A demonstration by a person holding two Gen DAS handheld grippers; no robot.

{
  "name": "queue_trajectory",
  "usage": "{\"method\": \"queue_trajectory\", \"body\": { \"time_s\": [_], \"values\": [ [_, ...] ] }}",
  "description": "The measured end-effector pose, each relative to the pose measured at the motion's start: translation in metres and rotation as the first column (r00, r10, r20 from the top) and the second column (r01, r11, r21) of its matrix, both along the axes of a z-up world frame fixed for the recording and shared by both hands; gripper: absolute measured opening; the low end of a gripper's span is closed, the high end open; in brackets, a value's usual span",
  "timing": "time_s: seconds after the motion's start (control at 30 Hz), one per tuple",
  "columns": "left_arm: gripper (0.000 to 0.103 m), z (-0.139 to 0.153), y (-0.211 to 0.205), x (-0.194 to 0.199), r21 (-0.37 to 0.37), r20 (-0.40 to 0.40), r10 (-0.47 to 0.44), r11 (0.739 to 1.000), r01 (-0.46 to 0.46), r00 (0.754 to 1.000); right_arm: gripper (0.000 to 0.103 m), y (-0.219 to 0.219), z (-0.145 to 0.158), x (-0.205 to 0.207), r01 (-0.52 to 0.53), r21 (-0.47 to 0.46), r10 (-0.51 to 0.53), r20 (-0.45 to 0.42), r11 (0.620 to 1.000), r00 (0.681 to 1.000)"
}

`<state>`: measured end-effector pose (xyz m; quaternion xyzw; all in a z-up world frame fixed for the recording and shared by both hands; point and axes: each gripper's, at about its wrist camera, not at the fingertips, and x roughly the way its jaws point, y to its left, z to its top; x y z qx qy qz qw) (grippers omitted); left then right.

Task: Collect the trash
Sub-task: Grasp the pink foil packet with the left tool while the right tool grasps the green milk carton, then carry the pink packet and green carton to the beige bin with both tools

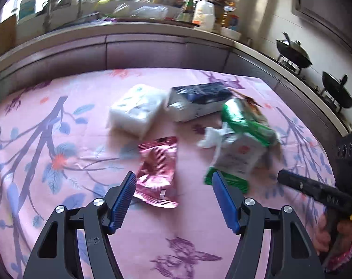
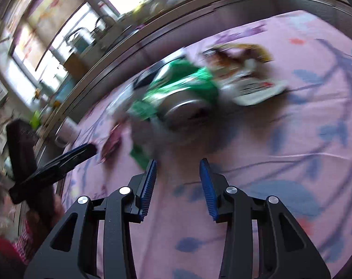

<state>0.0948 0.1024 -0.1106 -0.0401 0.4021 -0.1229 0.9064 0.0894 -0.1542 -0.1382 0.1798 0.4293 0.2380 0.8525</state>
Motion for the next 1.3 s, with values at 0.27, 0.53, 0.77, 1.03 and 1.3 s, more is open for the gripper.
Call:
{"method": "queue_trajectory", "body": {
  "time_s": [0.27, 0.53, 0.77, 1.03, 1.3],
  "values": [
    [0.064, -0.023, -0.011, 0.019, 0.064, -0.027, -0.03, 0.997, 0.032, 0.999, 0.04, 0.035, -0.005, 0.022, -0.046, 0.001, 0.046, -0.013, 0.999, 0.999],
    [0.021, -0.027, 0.01, 0.026, 0.0, -0.052, -0.013, 1.0, 0.013, 0.999, 0.033, 0.058, -0.006, 0.034, -0.061, -0.01, 0.061, 0.017, 0.998, 0.998],
    [0.001, -0.031, 0.025, 0.016, -0.065, -0.093, -0.005, 0.998, -0.001, 0.996, 0.006, 0.076, -0.002, 0.02, -0.146, -0.033, 0.148, 0.047, 0.989, 0.988],
    [0.001, -0.015, 0.017, -0.006, -0.147, -0.084, -0.053, 0.988, 0.04, 0.995, 0.005, 0.062, 0.019, -0.015, -0.157, -0.098, 0.171, 0.151, 0.983, 0.974],
    [0.001, 0.013, -0.036, -0.019, -0.176, -0.028, -0.197, 0.966, 0.189, 0.98, 0.005, -0.001, 0.028, -0.057, -0.04, -0.126, 0.067, 0.214, 0.991, 0.975]
  ]
}}
